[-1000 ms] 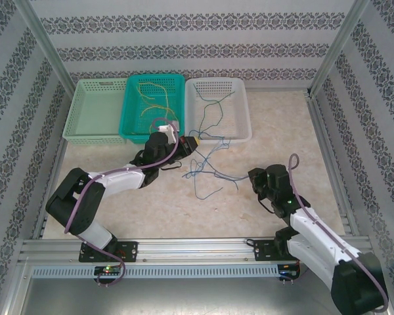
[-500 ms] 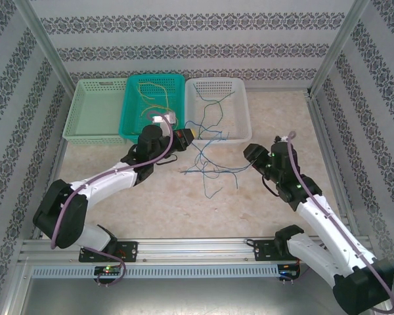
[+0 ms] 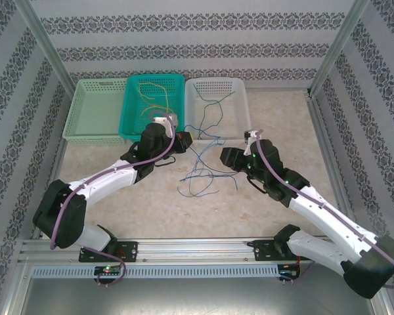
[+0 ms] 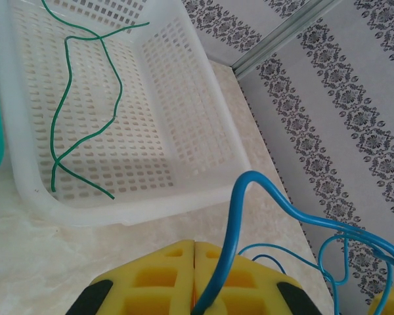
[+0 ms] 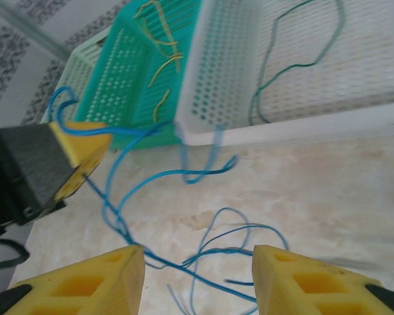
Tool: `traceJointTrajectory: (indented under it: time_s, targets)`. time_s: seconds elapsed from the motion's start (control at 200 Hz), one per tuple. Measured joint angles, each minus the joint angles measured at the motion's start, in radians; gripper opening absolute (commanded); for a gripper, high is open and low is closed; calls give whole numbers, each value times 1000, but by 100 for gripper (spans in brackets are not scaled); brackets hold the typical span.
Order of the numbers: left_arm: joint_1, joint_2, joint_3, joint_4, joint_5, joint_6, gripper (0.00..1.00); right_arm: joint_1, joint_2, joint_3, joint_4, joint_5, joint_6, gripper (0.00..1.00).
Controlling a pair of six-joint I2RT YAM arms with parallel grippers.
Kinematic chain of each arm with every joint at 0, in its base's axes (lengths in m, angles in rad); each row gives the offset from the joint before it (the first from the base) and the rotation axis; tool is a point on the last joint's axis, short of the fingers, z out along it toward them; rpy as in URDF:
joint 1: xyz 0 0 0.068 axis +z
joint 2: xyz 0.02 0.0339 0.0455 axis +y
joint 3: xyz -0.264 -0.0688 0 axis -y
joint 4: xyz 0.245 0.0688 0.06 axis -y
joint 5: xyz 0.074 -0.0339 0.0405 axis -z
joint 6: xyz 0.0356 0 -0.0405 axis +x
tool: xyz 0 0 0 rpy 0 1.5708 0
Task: Untangle the cables
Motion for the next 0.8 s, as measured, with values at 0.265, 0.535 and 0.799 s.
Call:
traceJointTrajectory:
  time_s: [0.265,0.535,0.799]
  targets:
    - [0,20,16,-10,-4,-1,0,71,119,39,92,-29,-25,50]
    - [0,21,17,-9,0,-12,0,76,252,93,154,-28,-26,52]
    - [0,19,17,-5,8,-23,0,76,356,132,181,-8,-18,20]
